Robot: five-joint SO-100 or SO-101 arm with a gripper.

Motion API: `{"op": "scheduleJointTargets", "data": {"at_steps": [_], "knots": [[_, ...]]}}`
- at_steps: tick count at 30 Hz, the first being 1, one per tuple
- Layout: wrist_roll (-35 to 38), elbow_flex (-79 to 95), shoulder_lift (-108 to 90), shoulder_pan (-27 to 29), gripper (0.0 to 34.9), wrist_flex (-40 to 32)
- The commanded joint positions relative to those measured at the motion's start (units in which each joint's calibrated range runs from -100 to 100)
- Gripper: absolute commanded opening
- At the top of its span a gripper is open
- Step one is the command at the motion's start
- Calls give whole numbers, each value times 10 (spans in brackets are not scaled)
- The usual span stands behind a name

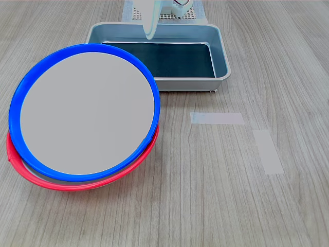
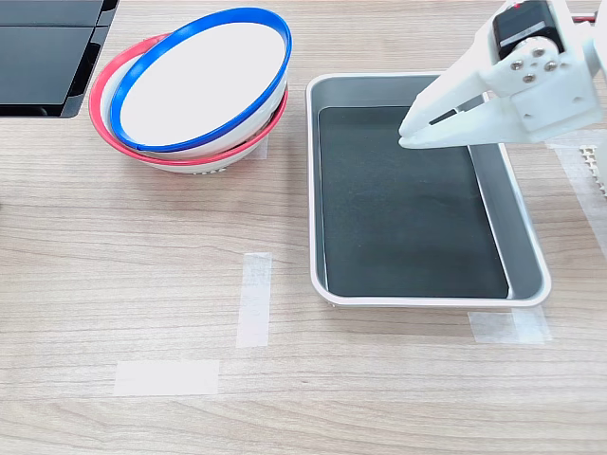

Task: Lift the stacked dish and set it down on the table.

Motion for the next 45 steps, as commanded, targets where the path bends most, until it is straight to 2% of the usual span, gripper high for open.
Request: {"op": "scheduleJointTargets", "data": {"at_steps": [1, 33, 34, 35, 37, 39, 43, 45], "knots": [[1, 0, -3, 1, 3, 2], [1, 0, -3, 1, 3, 2], [1, 0, -3, 1, 15, 2], [1, 0, -3, 1, 49, 2], [0, 0, -3, 5, 37, 2], [-4, 0, -3, 10, 4, 2], [-2, -15, 10, 8, 3, 13], [17, -59, 45, 17, 21, 11]]}}
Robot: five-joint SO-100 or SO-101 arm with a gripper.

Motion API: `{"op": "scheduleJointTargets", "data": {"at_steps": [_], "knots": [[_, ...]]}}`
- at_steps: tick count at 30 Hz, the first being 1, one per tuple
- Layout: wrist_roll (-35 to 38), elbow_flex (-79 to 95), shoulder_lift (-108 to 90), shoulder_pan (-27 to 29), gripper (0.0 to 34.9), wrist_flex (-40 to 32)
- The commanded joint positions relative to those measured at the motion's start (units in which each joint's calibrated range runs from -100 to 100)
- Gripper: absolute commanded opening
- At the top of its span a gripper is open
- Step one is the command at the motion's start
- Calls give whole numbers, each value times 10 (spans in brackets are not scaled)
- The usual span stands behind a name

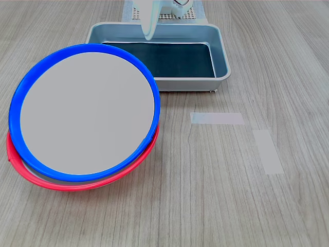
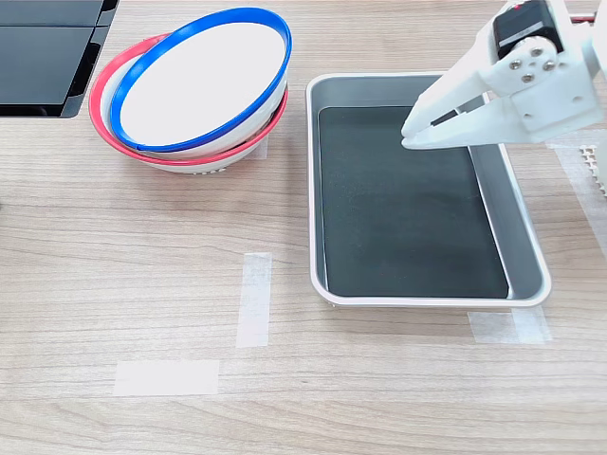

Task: Lift the stacked dish and set it down on the table.

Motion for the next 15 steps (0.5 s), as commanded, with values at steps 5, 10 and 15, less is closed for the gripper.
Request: {"op": "scheduleJointTargets", "data": {"at_steps": [5, 10, 15], "knots": [[63, -227, 216, 22, 102, -35], [71, -421, 434, 21, 163, -7], [76, -580, 626, 42, 194, 24]]}}
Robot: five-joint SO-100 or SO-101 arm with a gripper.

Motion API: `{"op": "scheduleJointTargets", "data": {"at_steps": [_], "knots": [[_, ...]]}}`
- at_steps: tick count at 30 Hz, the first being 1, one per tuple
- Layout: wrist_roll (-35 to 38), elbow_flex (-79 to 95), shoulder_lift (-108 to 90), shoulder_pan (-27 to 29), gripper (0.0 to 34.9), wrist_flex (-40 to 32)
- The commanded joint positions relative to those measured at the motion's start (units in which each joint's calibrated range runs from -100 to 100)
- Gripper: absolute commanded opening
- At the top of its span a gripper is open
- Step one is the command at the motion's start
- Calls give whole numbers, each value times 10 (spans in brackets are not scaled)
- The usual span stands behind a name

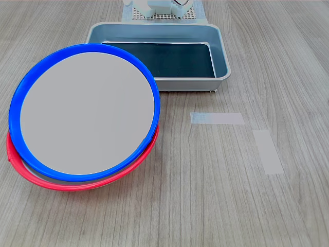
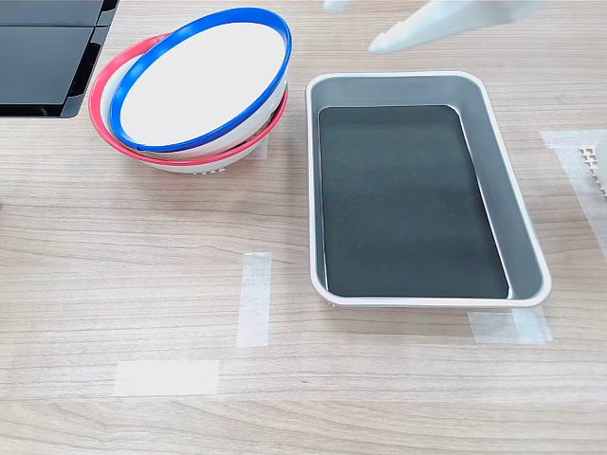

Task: Lift the stacked dish and set it down on the table.

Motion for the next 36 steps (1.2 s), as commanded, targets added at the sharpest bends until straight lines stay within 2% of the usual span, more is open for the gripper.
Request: {"op": "scheduleJointTargets", "data": {"at_steps": [1, 8, 15, 19, 25, 31, 33, 35, 36], "knots": [[9, -147, 165, 22, 195, 6], [33, -194, 303, 59, 207, -58], [46, -204, 401, 70, 187, -136], [50, -219, 434, 61, 166, -142], [51, -248, 442, 44, 147, -108], [49, -287, 439, 35, 78, -59], [48, -296, 439, 35, 48, -54], [48, -302, 439, 34, 4, -53], [47, -305, 439, 35, 3, -51]]}}
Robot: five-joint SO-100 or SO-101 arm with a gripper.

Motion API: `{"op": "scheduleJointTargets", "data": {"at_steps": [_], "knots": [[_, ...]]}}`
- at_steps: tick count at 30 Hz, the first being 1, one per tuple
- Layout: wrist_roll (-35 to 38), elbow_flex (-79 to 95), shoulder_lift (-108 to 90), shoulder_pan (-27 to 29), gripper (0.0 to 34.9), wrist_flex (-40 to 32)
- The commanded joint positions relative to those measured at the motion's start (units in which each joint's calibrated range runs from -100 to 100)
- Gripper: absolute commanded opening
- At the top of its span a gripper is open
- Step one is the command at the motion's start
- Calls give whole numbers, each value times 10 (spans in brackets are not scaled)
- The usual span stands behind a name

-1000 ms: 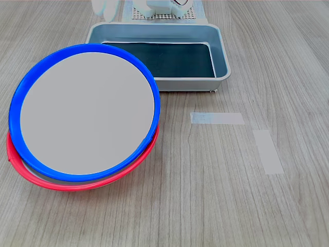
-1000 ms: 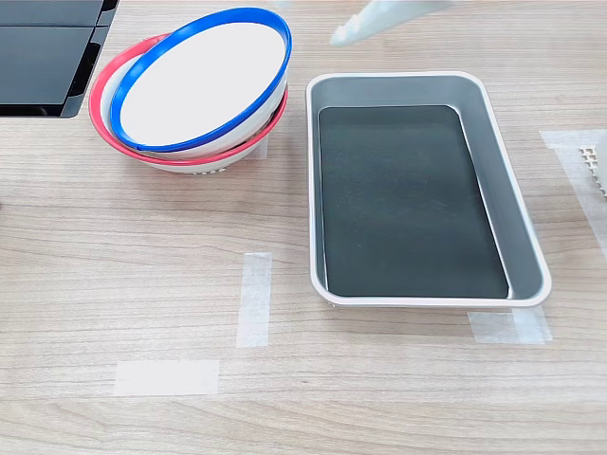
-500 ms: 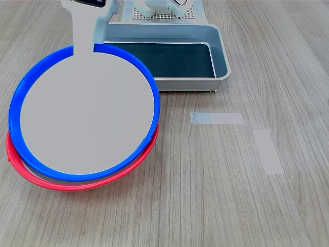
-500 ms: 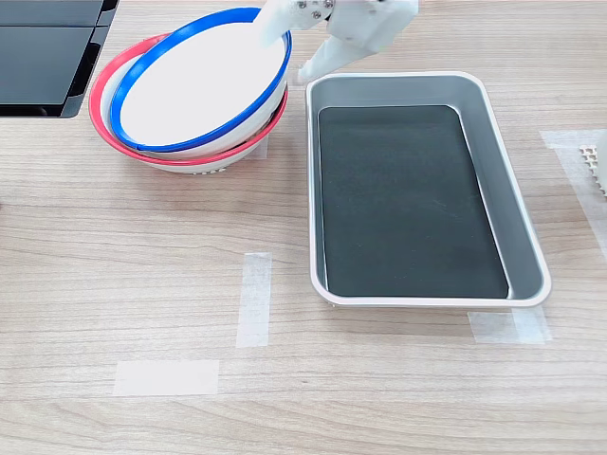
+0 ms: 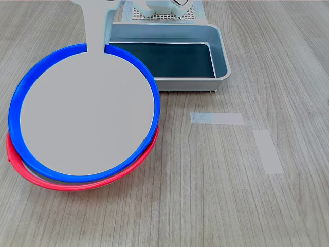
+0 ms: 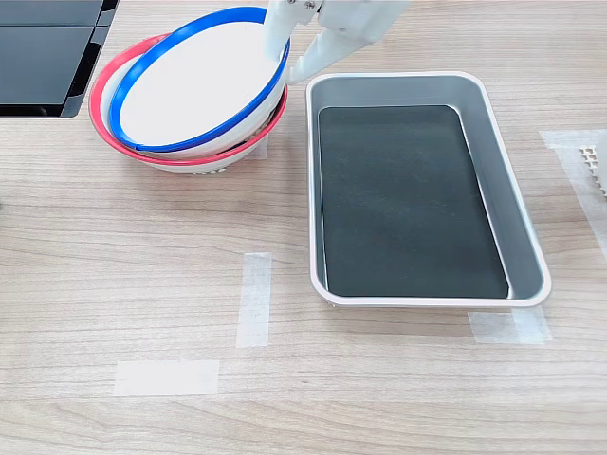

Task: Lift the stacked dish and set it down on the table.

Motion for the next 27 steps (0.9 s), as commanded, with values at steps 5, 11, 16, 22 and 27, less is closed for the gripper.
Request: {"op": "scheduleJointTargets", "data": {"at_steps": [5, 11, 16, 22, 27], "knots": [[-8, -68, -12, -2, 1, 10], [-20, -134, -30, -55, 1, 36], [-41, -183, -18, -135, 1, 64], [-53, -175, 16, -208, 1, 55], [-57, -153, 54, -241, 1, 28]]}}
